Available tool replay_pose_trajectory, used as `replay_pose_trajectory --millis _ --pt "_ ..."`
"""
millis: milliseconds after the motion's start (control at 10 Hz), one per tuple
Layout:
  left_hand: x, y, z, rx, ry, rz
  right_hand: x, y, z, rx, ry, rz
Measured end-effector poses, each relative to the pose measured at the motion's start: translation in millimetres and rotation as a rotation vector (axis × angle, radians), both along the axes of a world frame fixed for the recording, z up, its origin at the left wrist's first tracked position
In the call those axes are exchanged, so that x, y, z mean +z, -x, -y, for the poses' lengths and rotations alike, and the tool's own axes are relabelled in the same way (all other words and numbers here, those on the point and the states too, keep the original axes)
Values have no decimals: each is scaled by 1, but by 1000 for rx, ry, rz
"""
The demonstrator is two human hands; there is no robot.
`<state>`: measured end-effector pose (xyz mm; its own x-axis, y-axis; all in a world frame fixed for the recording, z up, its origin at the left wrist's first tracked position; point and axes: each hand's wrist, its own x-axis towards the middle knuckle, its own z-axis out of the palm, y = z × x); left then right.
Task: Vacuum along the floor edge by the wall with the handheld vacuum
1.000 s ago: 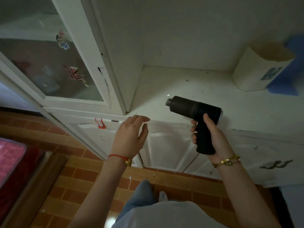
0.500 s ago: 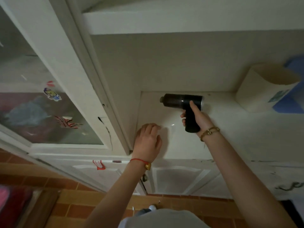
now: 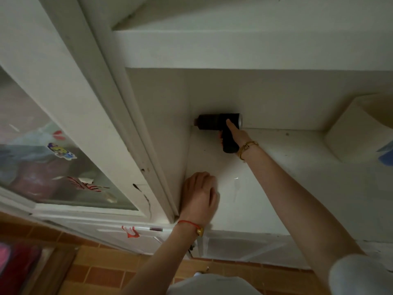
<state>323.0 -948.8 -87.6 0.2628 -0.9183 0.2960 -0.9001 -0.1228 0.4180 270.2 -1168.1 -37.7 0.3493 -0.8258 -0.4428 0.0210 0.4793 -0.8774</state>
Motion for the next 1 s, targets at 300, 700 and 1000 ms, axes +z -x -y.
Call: replay_pose_trajectory --millis 300,700,1000 --pt "-6 -1 3 9 42 -8 -12 -9 8 81 87 -189" --pt "-8 -1 4 7 43 -19 -13 -2 6 264 897 -1316" --pt "-9 -2 3 7 58 -36 -6 22 5 160 873 -1193"
